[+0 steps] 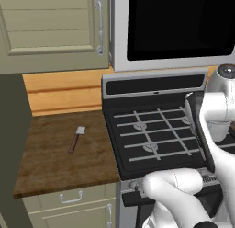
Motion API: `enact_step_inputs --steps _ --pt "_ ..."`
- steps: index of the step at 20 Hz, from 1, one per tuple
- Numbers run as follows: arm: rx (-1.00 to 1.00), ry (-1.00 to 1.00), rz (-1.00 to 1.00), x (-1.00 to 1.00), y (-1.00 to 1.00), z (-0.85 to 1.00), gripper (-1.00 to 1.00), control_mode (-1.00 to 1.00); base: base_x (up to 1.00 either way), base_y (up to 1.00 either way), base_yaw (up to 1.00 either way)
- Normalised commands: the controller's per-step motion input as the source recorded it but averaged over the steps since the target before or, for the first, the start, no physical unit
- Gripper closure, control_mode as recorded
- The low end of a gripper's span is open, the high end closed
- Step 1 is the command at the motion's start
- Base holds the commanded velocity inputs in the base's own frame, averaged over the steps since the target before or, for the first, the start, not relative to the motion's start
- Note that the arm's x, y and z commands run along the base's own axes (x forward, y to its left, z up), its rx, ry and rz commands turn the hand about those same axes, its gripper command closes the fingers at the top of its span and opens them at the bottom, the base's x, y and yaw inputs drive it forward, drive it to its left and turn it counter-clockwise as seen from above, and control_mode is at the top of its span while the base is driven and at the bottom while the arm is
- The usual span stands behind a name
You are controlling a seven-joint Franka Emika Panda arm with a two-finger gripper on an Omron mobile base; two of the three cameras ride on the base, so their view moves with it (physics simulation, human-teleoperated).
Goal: Put the eggplant and onion in the pot. Retrieve the spatula and lightly stir the vegetables in the pot.
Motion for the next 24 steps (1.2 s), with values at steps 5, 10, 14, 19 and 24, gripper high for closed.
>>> enact_step_inputs --steps 5,10,14,19,24 --pt "0.02 0.00 0.00 0.35 -0.84 0.00 1.00 -1.00 0.00 0.00 0.00" --pt "0.04 0.01 0.04 0.51 -0.70 -0.02 1.00 -1.00 0.00 0.00 0.00" --pt "0.06 0.06 0.05 0.46 -0.71 -0.09 1.00 -1.00 0.00 0.00 0.00" --pt "0.00 0.11 0.01 0.54 -0.42 -0.29 1.00 -1.00 0.00 0.00 0.00" --pt "0.00 0.06 0.00 0.41 -0.21 -0.46 1.00 -1.00 0.00 0.00 0.00"
